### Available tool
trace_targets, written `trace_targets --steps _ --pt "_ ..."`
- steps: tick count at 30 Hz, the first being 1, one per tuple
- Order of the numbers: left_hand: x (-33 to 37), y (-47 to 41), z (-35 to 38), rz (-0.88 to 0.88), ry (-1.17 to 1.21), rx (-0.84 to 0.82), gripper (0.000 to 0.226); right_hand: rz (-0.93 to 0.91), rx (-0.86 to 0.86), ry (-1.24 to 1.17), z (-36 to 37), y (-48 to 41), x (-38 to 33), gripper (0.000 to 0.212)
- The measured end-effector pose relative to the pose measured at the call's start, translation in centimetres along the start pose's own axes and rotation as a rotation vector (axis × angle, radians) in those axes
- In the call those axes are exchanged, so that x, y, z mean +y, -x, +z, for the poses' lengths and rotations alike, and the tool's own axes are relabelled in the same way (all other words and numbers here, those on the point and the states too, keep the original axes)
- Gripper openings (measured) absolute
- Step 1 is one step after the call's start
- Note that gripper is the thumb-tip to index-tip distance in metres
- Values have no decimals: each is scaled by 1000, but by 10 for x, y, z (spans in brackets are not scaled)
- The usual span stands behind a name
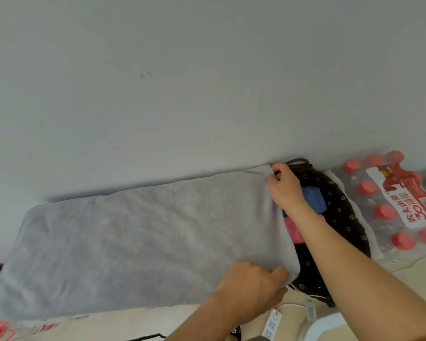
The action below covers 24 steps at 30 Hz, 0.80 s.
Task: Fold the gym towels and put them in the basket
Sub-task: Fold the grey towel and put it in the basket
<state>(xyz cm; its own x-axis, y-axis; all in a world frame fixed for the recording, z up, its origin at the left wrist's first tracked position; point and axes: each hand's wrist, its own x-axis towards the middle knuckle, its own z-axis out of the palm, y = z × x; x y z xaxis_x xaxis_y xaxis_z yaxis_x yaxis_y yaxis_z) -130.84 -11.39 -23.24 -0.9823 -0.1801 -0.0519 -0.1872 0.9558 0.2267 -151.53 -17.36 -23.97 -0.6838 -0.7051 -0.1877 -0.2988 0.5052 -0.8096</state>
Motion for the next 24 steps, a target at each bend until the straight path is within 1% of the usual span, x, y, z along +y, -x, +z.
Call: trace_targets --steps 2,4,5,7,9,11,13,15,16,17,18,20,22,23,24 --pt "1 0 -4 -18 109 -22 28 -53 59 168 2 3 -3 21" --pt "-1 3 -14 -112 325 0 37 -153 100 313 7 10 -12 34" --pt "-6 8 -17 -179 401 40 38 -214 102 361 12 13 -19 37" --pt "-21 26 -30 -334 474 186 37 -332 67 415 26 21 -36 37" --pt "-45 55 -39 -558 549 335 30 -416 -31 416 48 30 -57 31" --pt "-73 93 -43 -811 609 465 21 -503 -164 389 78 44 -79 27" --pt "-103 138 -44 -1038 610 602 4 -592 -269 376 110 59 -100 27" --pt "-132 189 -44 -1227 510 740 16 -651 -364 367 143 75 -122 28" --pt "-144 216 -44 -1318 444 793 16 -673 -403 366 159 82 -133 28" --pt "-157 242 -41 -1406 373 809 16 -694 -439 369 176 89 -144 27" --pt "-168 266 -38 -1504 319 792 22 -718 -476 371 191 96 -155 27" --pt "-186 307 -31 -1660 325 722 37 -760 -551 378 221 110 -175 28" --pt "-198 331 -26 -1730 414 660 43 -797 -610 399 250 120 -192 30" --pt "-201 337 -26 -1734 488 657 38 -825 -628 413 265 125 -201 31" --pt "-202 339 -28 -1719 576 688 30 -852 -642 435 279 128 -210 33"
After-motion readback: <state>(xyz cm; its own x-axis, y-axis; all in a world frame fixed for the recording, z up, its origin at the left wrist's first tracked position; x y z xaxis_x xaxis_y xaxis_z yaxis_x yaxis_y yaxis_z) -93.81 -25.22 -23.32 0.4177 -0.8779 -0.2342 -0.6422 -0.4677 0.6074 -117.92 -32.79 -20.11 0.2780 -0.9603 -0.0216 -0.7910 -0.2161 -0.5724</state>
